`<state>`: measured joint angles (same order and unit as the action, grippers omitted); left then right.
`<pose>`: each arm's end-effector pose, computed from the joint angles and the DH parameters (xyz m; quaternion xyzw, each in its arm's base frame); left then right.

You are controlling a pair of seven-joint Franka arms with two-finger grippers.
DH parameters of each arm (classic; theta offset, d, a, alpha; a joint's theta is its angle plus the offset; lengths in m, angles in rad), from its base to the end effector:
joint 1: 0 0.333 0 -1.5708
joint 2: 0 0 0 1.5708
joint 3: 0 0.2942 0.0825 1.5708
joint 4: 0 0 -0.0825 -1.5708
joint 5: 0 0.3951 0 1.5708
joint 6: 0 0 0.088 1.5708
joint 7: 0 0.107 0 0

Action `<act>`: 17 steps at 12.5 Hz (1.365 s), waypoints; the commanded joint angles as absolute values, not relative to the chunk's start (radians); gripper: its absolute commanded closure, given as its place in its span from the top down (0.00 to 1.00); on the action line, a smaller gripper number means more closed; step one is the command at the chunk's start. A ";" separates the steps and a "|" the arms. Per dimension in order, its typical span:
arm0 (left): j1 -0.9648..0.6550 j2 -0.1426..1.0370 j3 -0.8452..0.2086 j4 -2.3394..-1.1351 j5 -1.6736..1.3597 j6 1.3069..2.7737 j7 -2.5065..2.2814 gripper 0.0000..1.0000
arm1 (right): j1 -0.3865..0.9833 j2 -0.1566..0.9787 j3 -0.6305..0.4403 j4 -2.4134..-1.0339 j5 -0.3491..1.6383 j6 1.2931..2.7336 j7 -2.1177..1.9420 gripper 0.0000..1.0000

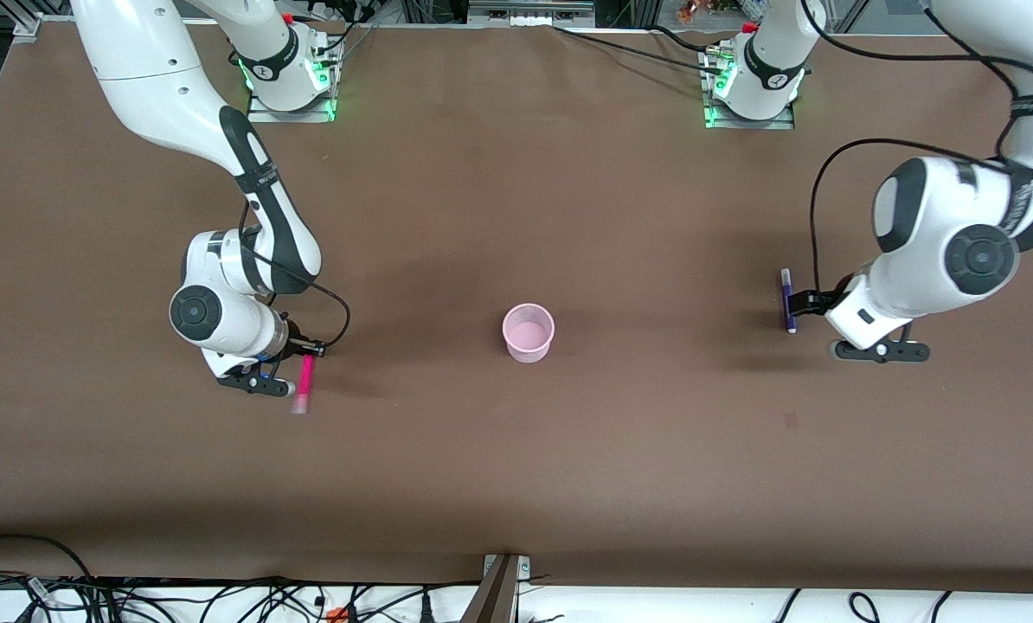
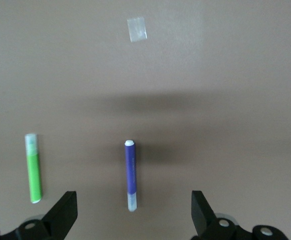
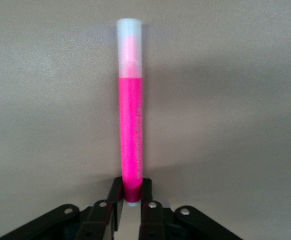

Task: Organize pens into pink holder with both arms
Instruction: 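Lift the pink marker over the cup while the left gripper lifts the purple marker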

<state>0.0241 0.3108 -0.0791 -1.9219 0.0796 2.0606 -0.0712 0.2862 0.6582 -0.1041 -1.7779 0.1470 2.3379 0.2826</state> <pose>0.5988 -0.0275 0.2902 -0.9961 0.0127 0.0837 0.0265 0.6305 0.1211 0.1549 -0.9943 0.0942 0.0491 0.0071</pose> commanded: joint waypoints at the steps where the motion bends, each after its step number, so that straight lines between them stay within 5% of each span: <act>1: 0.031 0.290 -0.081 -1.997 0.109 2.126 -0.083 1.00 | 0.287 0.661 -0.098 -1.746 0.163 2.316 0.270 0.00; 6: 0.067 0.344 -0.081 -2.017 0.110 2.170 -0.072 1.00 | 0.296 0.640 -0.068 -1.528 0.372 1.922 0.391 0.00; 9: 0.075 0.328 -0.080 -2.161 0.112 2.446 -0.071 1.00 | 0.308 0.640 -0.045 -1.395 0.628 1.728 0.568 0.00; 12: 0.103 0.400 -0.078 -2.186 0.124 2.604 -0.071 1.00 | 0.336 0.647 0.001 -1.384 0.900 1.787 0.789 0.00; 17: 0.117 0.451 -0.078 -2.166 0.124 2.608 -0.071 1.00 | 0.481 0.701 0.003 -1.385 1.285 2.058 1.041 0.00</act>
<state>0.1075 0.4291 -0.0726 -2.1895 0.0848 2.6001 -0.0690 0.4434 0.6669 0.0054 -1.4004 1.1658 1.9912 0.9866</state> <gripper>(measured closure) 0.000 0.824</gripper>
